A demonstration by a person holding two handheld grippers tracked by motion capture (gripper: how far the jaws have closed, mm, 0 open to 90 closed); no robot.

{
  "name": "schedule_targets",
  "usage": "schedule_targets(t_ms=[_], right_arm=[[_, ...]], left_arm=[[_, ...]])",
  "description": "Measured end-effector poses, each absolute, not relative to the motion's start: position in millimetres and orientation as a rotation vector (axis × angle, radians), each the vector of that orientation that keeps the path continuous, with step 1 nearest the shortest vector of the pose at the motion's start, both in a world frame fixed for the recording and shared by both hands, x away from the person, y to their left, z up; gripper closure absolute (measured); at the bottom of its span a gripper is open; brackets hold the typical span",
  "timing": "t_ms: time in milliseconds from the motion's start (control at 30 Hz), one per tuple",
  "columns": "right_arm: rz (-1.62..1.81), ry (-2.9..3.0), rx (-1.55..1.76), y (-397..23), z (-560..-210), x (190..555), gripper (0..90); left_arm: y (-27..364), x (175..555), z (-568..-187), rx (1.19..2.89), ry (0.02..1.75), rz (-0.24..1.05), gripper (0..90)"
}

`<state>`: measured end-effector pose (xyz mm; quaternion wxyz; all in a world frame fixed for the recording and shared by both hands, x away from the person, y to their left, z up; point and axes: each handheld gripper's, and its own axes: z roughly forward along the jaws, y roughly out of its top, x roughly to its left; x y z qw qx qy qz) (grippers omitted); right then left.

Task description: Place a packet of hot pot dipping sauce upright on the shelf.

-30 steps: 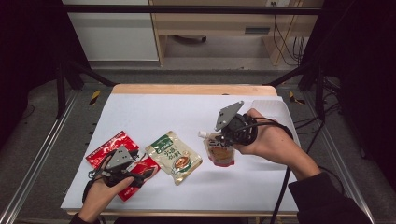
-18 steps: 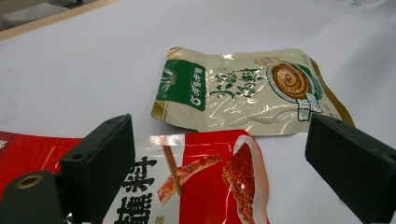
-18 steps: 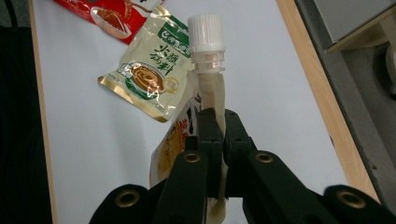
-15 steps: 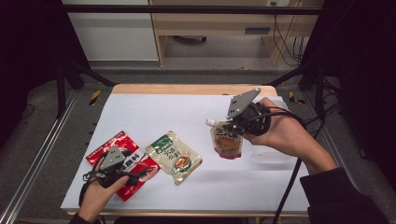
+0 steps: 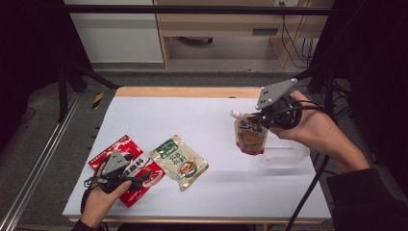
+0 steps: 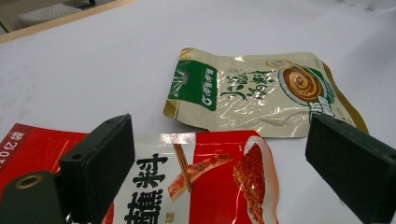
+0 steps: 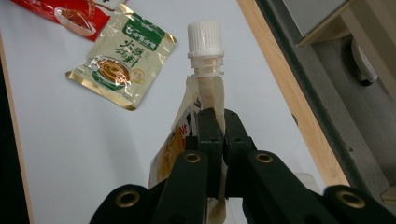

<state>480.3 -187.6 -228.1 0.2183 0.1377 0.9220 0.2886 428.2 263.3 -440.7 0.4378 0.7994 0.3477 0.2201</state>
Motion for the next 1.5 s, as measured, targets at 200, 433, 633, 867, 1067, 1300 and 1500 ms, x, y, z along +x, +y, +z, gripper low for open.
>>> schedule_targets(t_ms=[200,433,633,867,1067,1300,1500], right_arm=[[0.778,2.537,0.427,-206.8,-229.5,480.9,89.0],[0.765,2.525,0.485,-229.5,-237.1,481.8,88.9],[0.768,2.508,0.515,-246.8,-242.1,485.6,88.9],[0.776,2.494,0.555,-265.4,-249.6,495.5,88.9],[0.785,2.498,0.563,-278.4,-259.8,503.0,88.9],[0.811,2.498,0.567,-290.5,-270.2,504.4,88.9],[0.841,2.499,0.579,-297.8,-277.6,504.7,88.9]], left_arm=[[262.5,428.0,-441.4,1.995,0.865,0.549,8.1],[260.0,428.0,-442.5,2.010,0.861,0.549,8.1],[260.9,428.6,-442.8,2.008,0.867,0.548,8.1],[260.7,428.5,-443.3,2.010,0.870,0.550,8.1],[261.2,428.8,-443.6,2.012,0.876,0.551,8.1],[260.8,429.2,-444.2,2.016,0.879,0.552,8.1],[260.7,429.4,-444.6,2.021,0.882,0.555,8.1]])
